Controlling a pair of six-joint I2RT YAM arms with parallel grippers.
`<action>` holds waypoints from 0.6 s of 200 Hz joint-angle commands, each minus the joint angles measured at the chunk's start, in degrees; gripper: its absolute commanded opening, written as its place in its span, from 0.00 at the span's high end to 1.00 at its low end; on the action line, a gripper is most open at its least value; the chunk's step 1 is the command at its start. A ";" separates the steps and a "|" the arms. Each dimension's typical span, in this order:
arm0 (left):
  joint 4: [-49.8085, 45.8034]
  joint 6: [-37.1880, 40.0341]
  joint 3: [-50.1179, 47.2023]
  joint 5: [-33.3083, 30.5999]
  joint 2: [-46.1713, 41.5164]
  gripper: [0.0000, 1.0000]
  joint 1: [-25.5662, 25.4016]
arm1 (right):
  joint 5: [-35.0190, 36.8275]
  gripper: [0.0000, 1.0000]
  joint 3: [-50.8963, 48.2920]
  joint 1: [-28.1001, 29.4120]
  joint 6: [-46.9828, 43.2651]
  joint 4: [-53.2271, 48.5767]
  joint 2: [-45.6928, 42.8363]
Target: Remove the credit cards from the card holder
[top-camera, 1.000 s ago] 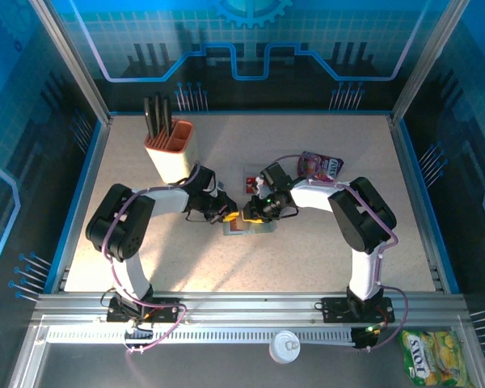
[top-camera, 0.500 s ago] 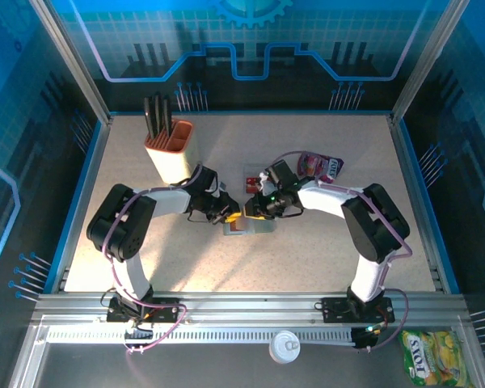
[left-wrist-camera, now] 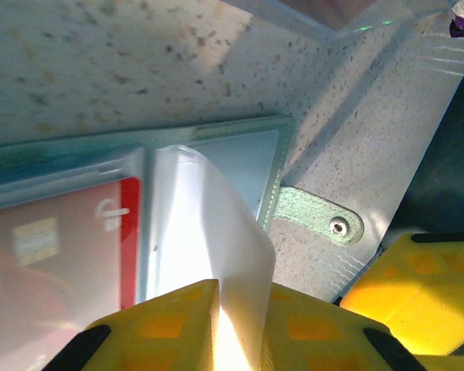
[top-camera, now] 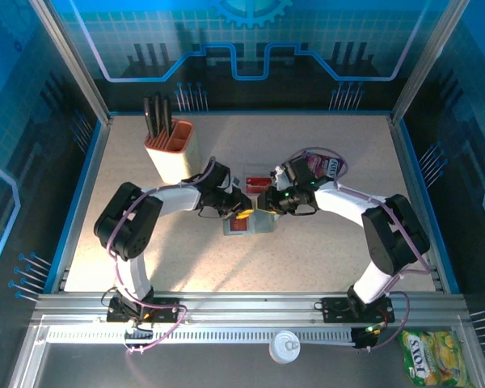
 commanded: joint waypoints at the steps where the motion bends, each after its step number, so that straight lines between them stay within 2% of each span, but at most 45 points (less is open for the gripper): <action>1: -1.82 -1.70 2.54 0.15 2.15 0.79 -1.38 | 0.18 0.68 -1.49 -1.66 -1.17 -0.86 -2.27; 55: -3.51 -1.86 6.62 -0.45 5.09 0.67 -3.24 | 0.32 0.66 -3.64 -4.31 -2.33 -1.68 -5.08; 120: -6.42 -0.18 9.16 -1.11 4.78 0.63 -3.21 | -0.76 0.65 -4.17 -4.85 -1.59 -0.36 -4.90</action>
